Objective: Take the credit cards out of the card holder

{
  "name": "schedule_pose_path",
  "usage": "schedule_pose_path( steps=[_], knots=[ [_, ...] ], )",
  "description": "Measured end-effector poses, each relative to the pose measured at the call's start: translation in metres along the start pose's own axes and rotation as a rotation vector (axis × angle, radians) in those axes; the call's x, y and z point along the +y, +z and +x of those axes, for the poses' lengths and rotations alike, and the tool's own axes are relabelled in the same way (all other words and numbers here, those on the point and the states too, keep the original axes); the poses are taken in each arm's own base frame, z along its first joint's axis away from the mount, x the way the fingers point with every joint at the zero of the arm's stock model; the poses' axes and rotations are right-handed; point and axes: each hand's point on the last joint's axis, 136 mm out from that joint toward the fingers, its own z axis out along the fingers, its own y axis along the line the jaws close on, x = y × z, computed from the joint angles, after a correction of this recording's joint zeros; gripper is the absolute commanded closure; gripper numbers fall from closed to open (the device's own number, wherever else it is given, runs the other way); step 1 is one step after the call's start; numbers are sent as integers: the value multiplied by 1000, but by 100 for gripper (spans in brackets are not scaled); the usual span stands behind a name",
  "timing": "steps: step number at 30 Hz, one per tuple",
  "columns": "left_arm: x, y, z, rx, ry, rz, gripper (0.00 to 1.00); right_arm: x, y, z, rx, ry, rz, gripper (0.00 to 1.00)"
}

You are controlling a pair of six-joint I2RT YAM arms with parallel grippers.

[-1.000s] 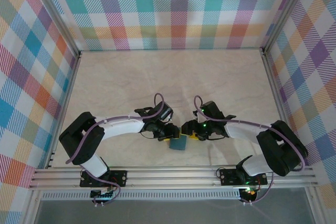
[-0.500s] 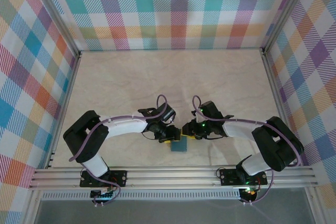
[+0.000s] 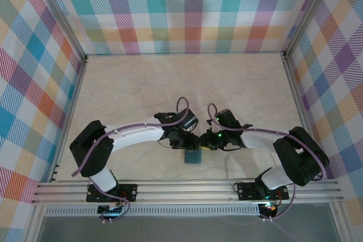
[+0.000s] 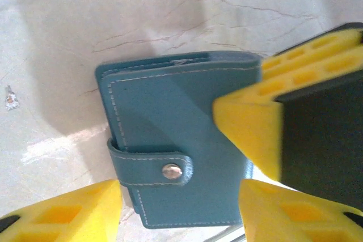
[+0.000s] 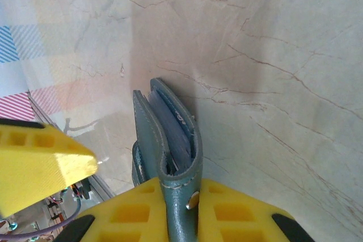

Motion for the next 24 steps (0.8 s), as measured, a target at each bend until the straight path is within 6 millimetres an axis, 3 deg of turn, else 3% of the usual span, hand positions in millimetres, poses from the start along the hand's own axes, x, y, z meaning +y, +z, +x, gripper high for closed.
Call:
schedule_pose_path(
  steps=[5, 20, 24],
  knots=[
    [-10, 1, 4, 6, 53, -16, 62, 1, 0, -1, 1, 1, 5, 83],
    [6, 31, 15, 67, 42, -75, 59, -1, -2, 0, -1, 5, 28, 83],
    [6, 32, 14, 65, 42, -75, 66, -2, -2, 0, -2, 7, 34, 83]
  ],
)
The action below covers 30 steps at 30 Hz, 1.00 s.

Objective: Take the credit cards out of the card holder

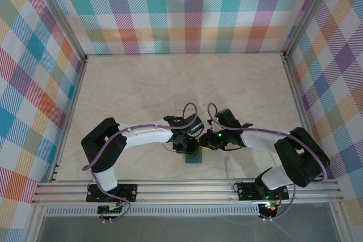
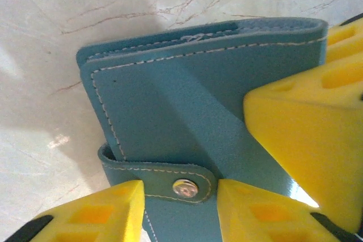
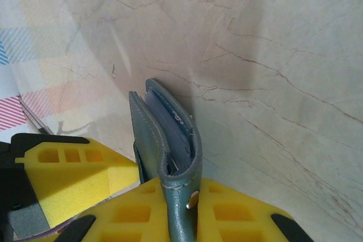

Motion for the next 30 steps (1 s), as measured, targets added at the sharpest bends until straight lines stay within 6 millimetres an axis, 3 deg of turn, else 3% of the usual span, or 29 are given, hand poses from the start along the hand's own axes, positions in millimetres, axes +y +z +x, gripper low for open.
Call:
schedule_pose_path(
  steps=[6, 21, 30],
  knots=[
    [0, 0, -1, -4, 2, -2, 81, 0, 0, 0, -3, -1, 4, 84],
    [5, -15, -1, -54, -1, 27, 93, 5, -2, -3, -3, -25, 17, 84],
    [41, -28, 1, -62, -89, 42, 95, 2, 0, -3, 3, -21, 41, 85]
  ],
)
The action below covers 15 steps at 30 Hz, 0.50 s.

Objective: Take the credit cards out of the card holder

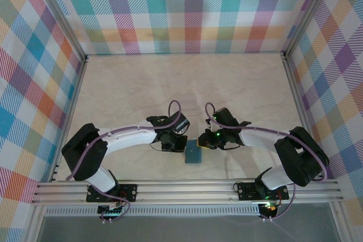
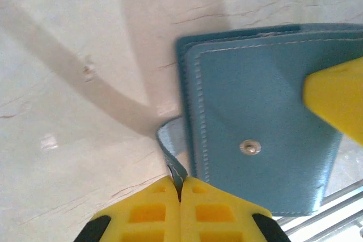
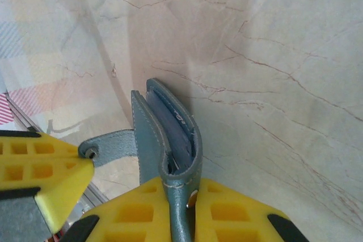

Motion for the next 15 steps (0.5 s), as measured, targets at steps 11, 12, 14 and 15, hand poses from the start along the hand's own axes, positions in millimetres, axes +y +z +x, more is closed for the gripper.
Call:
schedule_pose_path(
  steps=[11, 12, 14, 15],
  knots=[
    [40, 3, 4, -8, -108, 65, 94, -7, 11, -9, 23, 4, 85, 64],
    [42, 4, 4, -7, -117, 69, 94, -8, 10, -10, 22, 6, 98, 62],
    [46, 11, 8, -1, -130, 87, 94, -8, 8, -12, 16, 8, 124, 56],
    [46, 13, 9, 1, -131, 92, 94, -9, 7, -13, 12, 8, 135, 54]
  ],
)
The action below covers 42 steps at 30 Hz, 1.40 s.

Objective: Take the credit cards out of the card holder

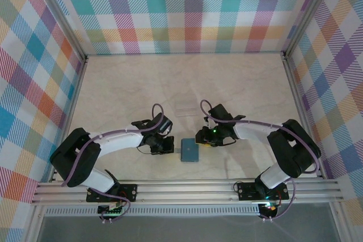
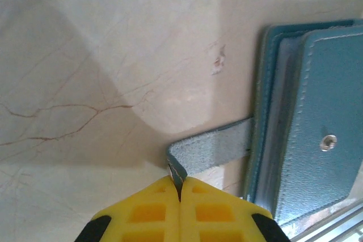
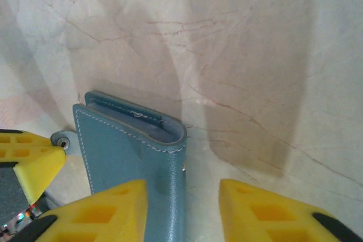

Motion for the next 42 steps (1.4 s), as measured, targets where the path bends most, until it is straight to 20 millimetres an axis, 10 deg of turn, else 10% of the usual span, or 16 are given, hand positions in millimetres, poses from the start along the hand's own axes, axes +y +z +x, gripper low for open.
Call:
schedule_pose_path(
  steps=[13, 21, 42],
  knots=[
    [-7, 5, -1, -26, 17, 86, 93, 16, -19, 10, -20, -32, 280, 25],
    [3, 1, 6, -29, -16, 125, 92, 36, 5, 15, 22, -17, 443, 7],
    [4, 1, 8, -26, -22, 185, 91, 19, 17, 22, 57, -3, 675, 6]
  ],
)
